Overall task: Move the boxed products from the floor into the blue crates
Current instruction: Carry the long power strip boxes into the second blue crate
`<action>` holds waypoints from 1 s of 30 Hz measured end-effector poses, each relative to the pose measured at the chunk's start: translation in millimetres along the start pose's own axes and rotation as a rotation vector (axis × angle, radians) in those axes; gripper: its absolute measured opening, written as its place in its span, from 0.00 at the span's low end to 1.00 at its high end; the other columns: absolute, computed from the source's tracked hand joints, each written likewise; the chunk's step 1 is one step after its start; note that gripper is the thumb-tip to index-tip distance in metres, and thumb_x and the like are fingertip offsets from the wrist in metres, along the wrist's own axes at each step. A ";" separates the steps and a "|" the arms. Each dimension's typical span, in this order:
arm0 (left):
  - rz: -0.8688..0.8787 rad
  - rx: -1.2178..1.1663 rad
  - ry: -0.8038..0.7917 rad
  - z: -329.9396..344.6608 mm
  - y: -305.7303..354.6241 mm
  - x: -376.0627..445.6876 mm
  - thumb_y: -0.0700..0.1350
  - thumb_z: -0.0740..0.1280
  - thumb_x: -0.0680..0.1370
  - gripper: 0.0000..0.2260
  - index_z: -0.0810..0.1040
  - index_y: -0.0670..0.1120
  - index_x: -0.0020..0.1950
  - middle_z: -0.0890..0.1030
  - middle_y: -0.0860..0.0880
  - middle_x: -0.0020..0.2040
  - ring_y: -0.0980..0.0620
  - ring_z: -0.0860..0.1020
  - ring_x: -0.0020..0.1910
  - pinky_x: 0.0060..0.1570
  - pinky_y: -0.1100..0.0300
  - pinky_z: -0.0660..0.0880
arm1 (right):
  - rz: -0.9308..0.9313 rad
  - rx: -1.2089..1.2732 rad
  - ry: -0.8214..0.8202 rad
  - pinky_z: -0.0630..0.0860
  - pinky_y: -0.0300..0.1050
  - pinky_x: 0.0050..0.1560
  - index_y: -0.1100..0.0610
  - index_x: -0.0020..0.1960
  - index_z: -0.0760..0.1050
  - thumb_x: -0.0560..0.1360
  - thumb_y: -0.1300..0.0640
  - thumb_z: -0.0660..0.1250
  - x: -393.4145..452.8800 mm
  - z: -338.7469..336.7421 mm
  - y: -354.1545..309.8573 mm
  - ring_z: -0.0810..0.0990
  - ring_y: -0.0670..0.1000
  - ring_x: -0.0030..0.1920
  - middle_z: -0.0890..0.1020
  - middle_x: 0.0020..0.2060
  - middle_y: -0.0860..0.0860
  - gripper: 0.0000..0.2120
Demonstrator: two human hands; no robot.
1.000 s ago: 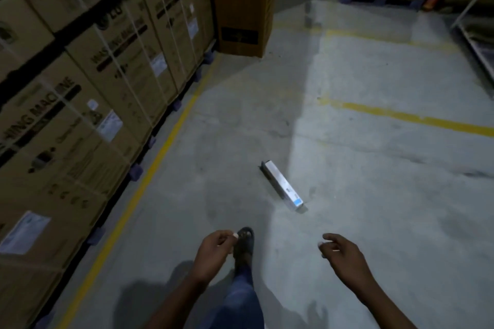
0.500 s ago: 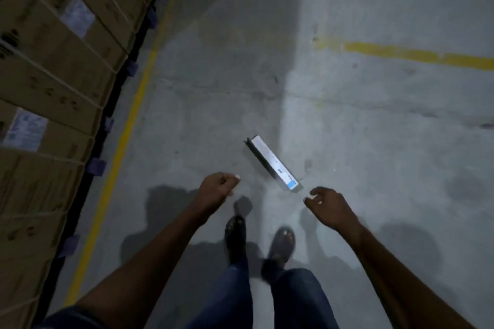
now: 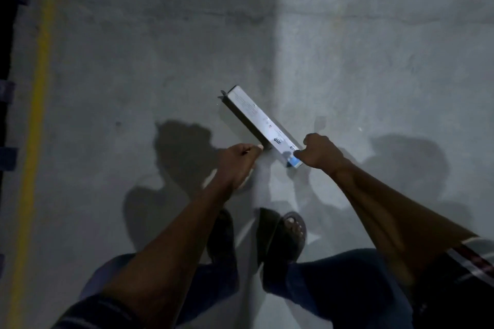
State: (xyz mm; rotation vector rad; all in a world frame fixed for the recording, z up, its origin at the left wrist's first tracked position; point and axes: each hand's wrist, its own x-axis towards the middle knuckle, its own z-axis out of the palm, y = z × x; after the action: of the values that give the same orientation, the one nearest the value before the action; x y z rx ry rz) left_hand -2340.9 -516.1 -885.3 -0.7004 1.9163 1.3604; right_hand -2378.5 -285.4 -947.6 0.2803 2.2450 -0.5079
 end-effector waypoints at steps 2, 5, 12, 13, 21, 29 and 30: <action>-0.043 -0.014 -0.049 21.8 -31.4 43.0 0.55 0.68 0.80 0.11 0.83 0.48 0.46 0.86 0.40 0.51 0.41 0.86 0.48 0.47 0.51 0.80 | 0.012 -0.027 -0.034 0.73 0.47 0.45 0.60 0.54 0.73 0.70 0.45 0.74 39.6 27.8 13.2 0.81 0.61 0.52 0.81 0.56 0.60 0.22; -0.091 -0.059 -0.073 41.3 -71.7 99.2 0.54 0.69 0.81 0.08 0.83 0.51 0.47 0.86 0.44 0.52 0.49 0.85 0.45 0.44 0.57 0.78 | 0.032 -0.046 -0.018 0.75 0.49 0.47 0.58 0.54 0.67 0.69 0.45 0.76 88.5 68.9 24.9 0.80 0.62 0.55 0.79 0.57 0.60 0.26; -0.161 -0.077 -0.085 36.8 -111.6 146.1 0.50 0.70 0.81 0.04 0.81 0.51 0.49 0.85 0.43 0.53 0.43 0.84 0.51 0.56 0.47 0.80 | 0.141 -0.016 0.082 0.80 0.53 0.53 0.60 0.62 0.69 0.67 0.44 0.79 116.7 129.4 36.1 0.81 0.60 0.57 0.78 0.57 0.58 0.33; -0.162 -0.087 -0.080 34.4 -110.6 143.4 0.49 0.69 0.81 0.04 0.80 0.50 0.49 0.84 0.42 0.53 0.43 0.83 0.50 0.53 0.49 0.80 | 0.133 0.004 0.083 0.79 0.51 0.52 0.60 0.62 0.70 0.66 0.44 0.79 110.3 128.9 33.9 0.82 0.60 0.56 0.79 0.56 0.58 0.33; -0.174 -0.102 -0.052 -11.5 -36.6 29.7 0.50 0.67 0.83 0.06 0.79 0.51 0.48 0.84 0.51 0.43 0.55 0.82 0.42 0.42 0.61 0.77 | 0.233 0.676 0.044 0.80 0.48 0.46 0.60 0.45 0.84 0.58 0.32 0.69 -11.9 55.8 -21.1 0.85 0.53 0.44 0.86 0.42 0.53 0.33; -0.070 -0.100 -0.064 -77.8 112.7 -175.7 0.59 0.74 0.76 0.14 0.86 0.49 0.49 0.88 0.52 0.48 0.50 0.84 0.53 0.50 0.56 0.78 | 0.264 1.211 -0.004 0.84 0.48 0.43 0.60 0.50 0.84 0.78 0.55 0.70 -265.0 -88.5 -64.3 0.89 0.54 0.44 0.89 0.44 0.55 0.08; -0.061 -0.092 -0.075 -83.7 131.4 -198.9 0.62 0.75 0.73 0.17 0.87 0.49 0.50 0.88 0.51 0.49 0.49 0.85 0.54 0.53 0.54 0.81 | 0.249 1.251 -0.014 0.85 0.53 0.48 0.60 0.53 0.83 0.78 0.55 0.70 -296.8 -106.1 -68.0 0.89 0.56 0.47 0.89 0.45 0.55 0.09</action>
State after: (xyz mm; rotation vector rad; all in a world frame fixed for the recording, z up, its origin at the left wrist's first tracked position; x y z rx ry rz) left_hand -2332.7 -546.3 -634.6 -0.7360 1.7691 1.4245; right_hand -2278.8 -309.8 -641.9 1.1349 1.5508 -1.6943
